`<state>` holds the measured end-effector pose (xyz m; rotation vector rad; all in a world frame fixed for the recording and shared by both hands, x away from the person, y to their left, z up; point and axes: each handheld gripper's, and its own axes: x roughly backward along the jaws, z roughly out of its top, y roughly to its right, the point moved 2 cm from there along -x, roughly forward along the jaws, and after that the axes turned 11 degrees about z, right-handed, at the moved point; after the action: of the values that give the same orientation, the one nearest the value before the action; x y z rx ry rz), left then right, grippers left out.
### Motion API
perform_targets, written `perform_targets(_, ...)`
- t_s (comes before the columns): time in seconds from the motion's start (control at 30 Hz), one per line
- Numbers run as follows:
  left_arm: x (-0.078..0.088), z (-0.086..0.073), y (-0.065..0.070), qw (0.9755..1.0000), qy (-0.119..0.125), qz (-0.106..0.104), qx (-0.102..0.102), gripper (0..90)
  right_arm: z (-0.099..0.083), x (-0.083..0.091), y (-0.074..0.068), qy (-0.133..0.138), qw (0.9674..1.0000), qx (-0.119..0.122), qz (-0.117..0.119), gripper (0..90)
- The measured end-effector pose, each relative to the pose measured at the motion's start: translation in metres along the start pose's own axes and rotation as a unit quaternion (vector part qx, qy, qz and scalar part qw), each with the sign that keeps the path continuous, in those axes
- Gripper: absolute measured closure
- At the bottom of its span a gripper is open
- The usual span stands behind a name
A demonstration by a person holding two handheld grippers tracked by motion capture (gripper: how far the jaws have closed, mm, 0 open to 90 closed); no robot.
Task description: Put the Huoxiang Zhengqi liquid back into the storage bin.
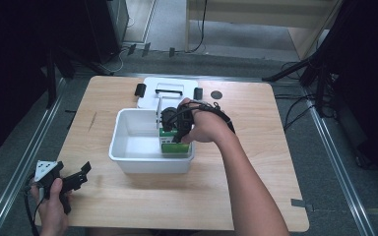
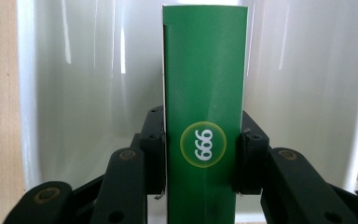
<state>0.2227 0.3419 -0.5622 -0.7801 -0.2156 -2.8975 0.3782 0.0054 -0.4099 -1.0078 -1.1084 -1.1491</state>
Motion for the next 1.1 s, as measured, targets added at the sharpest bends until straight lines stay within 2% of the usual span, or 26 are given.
perform_targets(0.17, 0.0, 0.0, 0.0, 1.0, 0.0, 0.0, 0.0, 0.1, 0.001, -0.008, 0.001, -0.009, 1.0, -0.002, 0.001, 62.8)
perform_targets(0.3, 0.0, 0.0, 0.0, 1.0, 0.0, -0.001, -0.001, 0.1, 0.001, -0.01, 0.003, 0.006, 1.0, -0.007, 0.002, 62.6)
perform_targets(0.37, 0.0, 0.0, 0.0, 1.0, 0.0, 0.0, 0.0, 0.1, -0.002, -0.009, 0.002, 0.009, 0.9998, -0.019, 0.003, 61.6)
perform_targets(0.47, 0.0, 0.0, 0.0, 1.0, 0.0, 0.0, 0.0, 0.1, -0.002, -0.008, 0.003, 0.016, 0.9998, -0.014, 0.002, 59.7)
perform_targets(0.53, 0.0, 0.0, 0.0, 1.0, 0.0, 0.0, -0.001, 0.1, -0.003, -0.005, 0.003, 0.026, 0.9994, -0.02, -0.004, 55.8)
perform_targets(0.57, 0.0, 0.0, 0.0, 1.0, 0.0, 0.001, -0.001, 0.1, -0.004, -0.001, 0.002, 0.051, 0.9981, -0.033, -0.008, 48.6)
perform_targets(0.6, 0.0, 0.0, 0.0, 1.0, 0.0, 0.001, -0.001, 0.1, -0.004, -0.001, 0.002, 0.051, 0.9981, -0.033, -0.008, 48.6)
perform_targets(0.63, 0.0, 0.0, 0.0, 1.0, 0.0, 0.001, -0.001, 0.1, -0.005, 0.004, -0.001, 0.071, 0.9962, -0.051, -0.003, 44.5)
perform_targets(0.7, 0.0, 0.0, 0.0, 1.0, 0.0, 0.001, -0.001, 0.1, -0.005, 0.008, -0.003, 0.077, 0.9953, -0.06, 0.003, 41.2)
perform_targets(0.77, 0.0, 0.0, 0.0, 1.0, -0.001, 0.001, -0.002, 0.1, -0.006, 0.013, -0.006, 0.079, 0.9953, -0.055, 0.01, 37.7)
perform_targets(0.8, 0.0, 0.0, 0.0, 1.0, -0.001, 0.001, -0.002, 0.1, -0.006, 0.013, -0.006, 0.079, 0.9953, -0.055, 0.01, 37.7)
perform_targets(0.83, 0.0, 0.0, 0.0, 1.0, -0.001, 0.001, -0.002, 0.1, -0.006, 0.017, -0.009, 0.085, 0.9949, -0.053, 0.01, 33.2)
perform_targets(1.07, 0.0, 0.0, 0.001, 1.0, 0.0, 0.002, -0.002, 0.1, -0.009, 0.034, -0.015, 0.094, 0.994, -0.056, 0.001, 27.5)
perform_targets(1.1, 0.0, 0.0, 0.001, 1.0, 0.0, 0.002, -0.002, 0.1, -0.011, 0.041, -0.018, 0.097, 0.9932, -0.064, -0.002, 25.2)
